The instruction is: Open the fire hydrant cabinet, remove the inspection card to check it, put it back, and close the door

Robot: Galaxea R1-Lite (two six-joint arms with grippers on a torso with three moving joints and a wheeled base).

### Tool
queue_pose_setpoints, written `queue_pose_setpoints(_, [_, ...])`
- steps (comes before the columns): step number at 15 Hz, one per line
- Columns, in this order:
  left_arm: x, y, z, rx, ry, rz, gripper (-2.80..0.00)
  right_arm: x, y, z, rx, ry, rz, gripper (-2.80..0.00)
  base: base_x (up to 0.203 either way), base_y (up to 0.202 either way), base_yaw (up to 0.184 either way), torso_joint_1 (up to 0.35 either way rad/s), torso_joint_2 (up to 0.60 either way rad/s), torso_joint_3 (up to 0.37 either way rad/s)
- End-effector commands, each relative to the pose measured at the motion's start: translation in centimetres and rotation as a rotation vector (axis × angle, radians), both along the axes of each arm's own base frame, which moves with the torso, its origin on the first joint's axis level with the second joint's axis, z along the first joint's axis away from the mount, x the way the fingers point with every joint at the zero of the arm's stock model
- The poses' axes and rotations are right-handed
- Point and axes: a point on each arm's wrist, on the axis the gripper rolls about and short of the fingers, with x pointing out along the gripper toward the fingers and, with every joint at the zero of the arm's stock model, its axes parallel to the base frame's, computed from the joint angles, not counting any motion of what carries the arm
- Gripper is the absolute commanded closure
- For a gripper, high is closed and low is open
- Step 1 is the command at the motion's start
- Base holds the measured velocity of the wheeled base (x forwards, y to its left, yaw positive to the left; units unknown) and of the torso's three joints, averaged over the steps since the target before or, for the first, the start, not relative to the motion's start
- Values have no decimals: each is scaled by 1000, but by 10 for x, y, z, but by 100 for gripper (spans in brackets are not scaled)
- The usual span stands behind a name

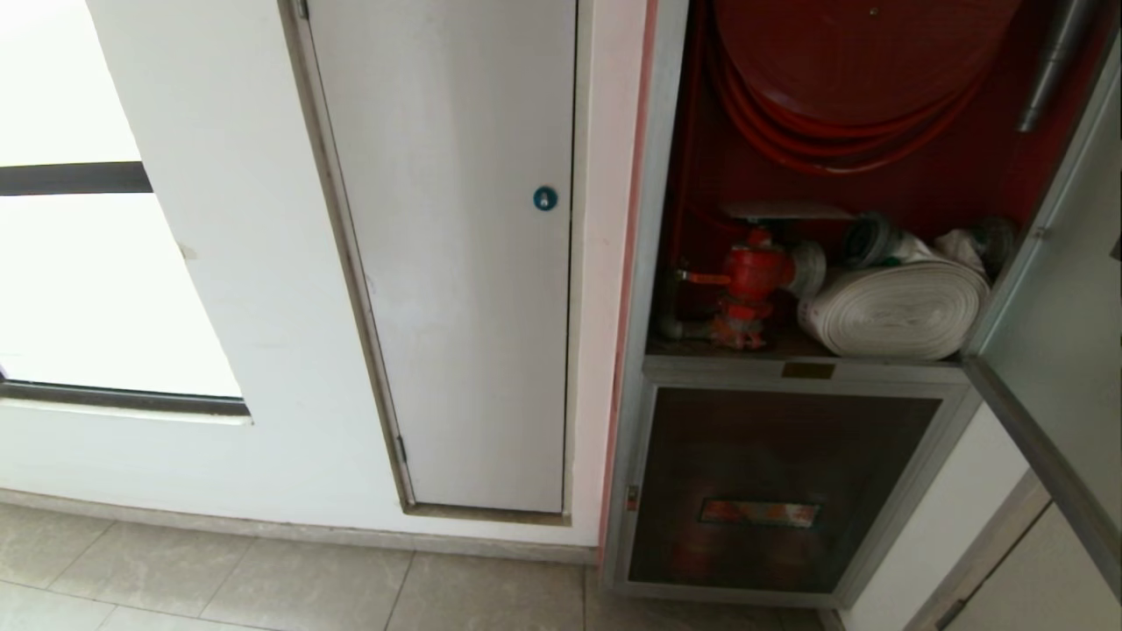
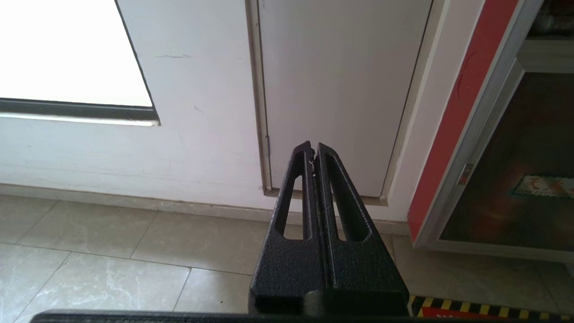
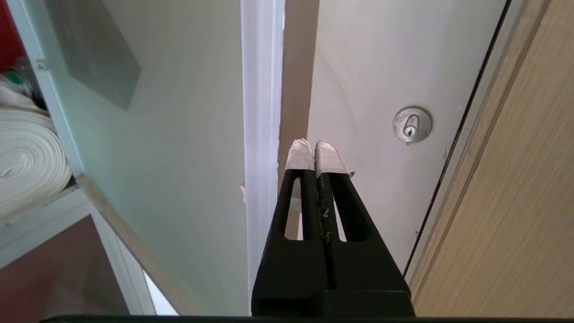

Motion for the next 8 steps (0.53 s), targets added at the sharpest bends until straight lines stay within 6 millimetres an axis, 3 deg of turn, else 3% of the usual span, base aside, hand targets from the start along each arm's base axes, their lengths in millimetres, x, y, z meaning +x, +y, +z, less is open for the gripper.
queue_pose_setpoints(1, [1, 0, -2, -1, 7, 1, 0, 0, 0, 0, -1, -2, -6, 0, 0, 0, 0, 0, 0, 0])
queue_pose_setpoints(8, [1, 0, -2, -1, 7, 1, 0, -23, 7, 0, -49, -66, 79, 0, 0, 0, 0, 0, 0, 0])
